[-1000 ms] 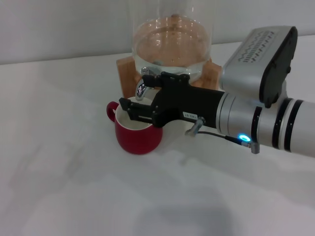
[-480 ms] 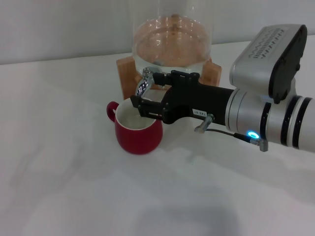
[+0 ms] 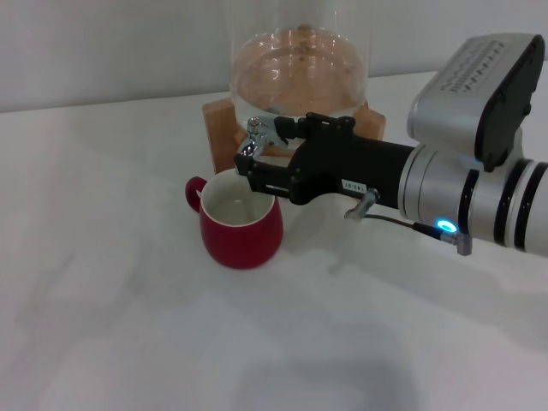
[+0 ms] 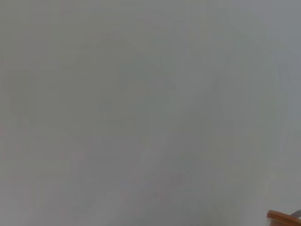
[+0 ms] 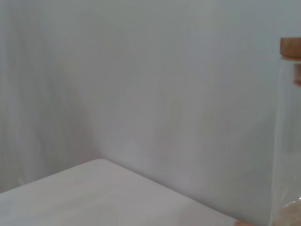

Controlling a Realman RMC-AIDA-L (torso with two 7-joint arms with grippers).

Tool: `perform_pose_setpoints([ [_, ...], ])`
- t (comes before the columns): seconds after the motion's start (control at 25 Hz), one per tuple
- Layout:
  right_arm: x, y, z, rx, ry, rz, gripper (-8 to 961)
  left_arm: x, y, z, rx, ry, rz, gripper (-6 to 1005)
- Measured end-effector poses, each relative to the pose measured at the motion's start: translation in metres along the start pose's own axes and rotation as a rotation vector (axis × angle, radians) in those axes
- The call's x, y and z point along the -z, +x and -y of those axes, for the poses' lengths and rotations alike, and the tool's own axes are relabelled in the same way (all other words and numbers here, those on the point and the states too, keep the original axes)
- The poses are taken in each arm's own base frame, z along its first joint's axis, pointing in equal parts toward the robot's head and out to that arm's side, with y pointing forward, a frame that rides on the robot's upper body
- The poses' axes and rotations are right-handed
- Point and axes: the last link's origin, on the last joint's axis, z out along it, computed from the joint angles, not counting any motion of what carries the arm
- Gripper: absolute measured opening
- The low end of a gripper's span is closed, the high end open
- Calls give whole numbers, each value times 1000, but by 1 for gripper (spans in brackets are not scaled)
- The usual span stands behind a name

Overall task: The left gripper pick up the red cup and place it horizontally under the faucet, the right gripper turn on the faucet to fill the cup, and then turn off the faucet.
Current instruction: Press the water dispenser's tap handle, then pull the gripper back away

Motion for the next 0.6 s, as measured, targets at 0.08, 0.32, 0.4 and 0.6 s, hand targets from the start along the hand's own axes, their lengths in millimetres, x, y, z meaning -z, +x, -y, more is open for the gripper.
perform_pose_setpoints([
  [0.08,1,-2,1,2,2,4,736,0,0,0,0,1,0,860],
  [0.32,7,-9,-8,13,-31,16,736,2,0,1,0,10,0,860],
  [0.4,9,-11,-12,16,-51,14,736,2,0,1,-2,11,0,860],
  [0.6,7,-7,-17,8,-86,-7,736,-1,0,1,-5,5,-1,860],
])
